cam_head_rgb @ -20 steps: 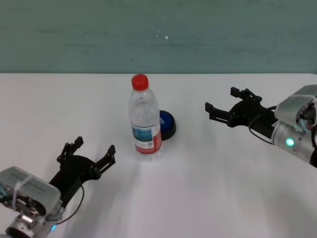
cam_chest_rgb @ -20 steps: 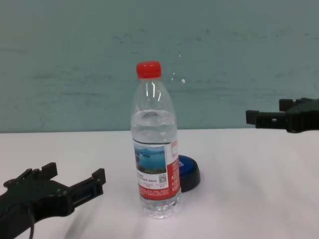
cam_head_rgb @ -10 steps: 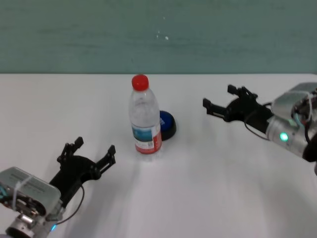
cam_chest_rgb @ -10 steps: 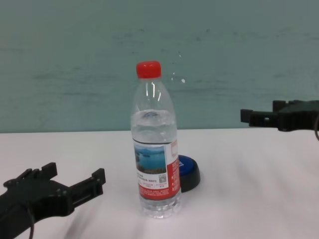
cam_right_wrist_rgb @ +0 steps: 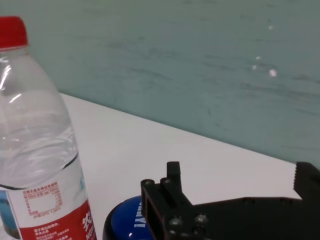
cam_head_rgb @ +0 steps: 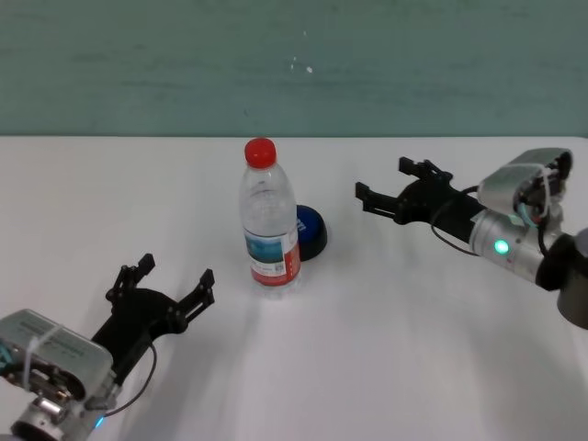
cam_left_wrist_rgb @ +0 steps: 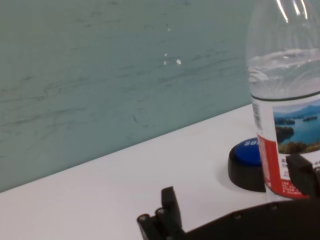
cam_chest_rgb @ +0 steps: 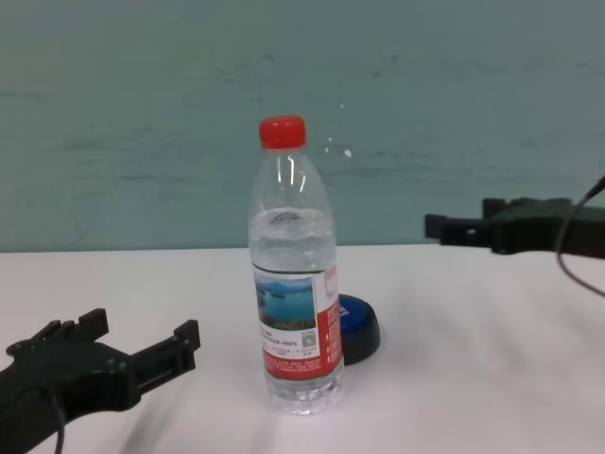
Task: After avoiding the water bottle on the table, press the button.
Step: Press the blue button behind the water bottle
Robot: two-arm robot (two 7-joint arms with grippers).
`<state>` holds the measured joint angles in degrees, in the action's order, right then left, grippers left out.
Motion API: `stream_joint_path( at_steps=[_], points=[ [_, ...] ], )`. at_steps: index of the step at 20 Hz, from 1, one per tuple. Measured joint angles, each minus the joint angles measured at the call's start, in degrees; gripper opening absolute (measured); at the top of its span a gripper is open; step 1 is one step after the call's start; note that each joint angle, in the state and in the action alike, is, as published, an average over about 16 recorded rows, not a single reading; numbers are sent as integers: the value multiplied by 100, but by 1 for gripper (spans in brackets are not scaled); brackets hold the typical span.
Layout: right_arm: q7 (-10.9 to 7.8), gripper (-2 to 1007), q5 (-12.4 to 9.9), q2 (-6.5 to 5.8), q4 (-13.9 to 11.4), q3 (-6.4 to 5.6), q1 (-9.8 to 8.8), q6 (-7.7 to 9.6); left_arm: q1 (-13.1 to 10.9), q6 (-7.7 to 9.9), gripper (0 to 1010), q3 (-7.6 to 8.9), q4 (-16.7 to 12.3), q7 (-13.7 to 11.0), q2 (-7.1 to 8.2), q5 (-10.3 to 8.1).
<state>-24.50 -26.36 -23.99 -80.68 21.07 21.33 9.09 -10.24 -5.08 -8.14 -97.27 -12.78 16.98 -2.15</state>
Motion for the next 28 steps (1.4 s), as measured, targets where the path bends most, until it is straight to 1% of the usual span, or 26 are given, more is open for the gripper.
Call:
stream_joint_path(
  at_steps=[5,11,22,28],
  points=[
    [-104,1004,27,137,376,137,229,-83,0,0,1000,0,0,0,0,0],
    [-177,1004,70,259,723,250,425,-152,0,0,1000,0,0,0,0,0],
    [-254,1004,179,410,1121,377,645,-222,0,0,1000,0,0,0,0,1],
    [-329,1004,247,521,1363,460,780,-260,0,0,1000,0,0,0,0,1]
  ],
)
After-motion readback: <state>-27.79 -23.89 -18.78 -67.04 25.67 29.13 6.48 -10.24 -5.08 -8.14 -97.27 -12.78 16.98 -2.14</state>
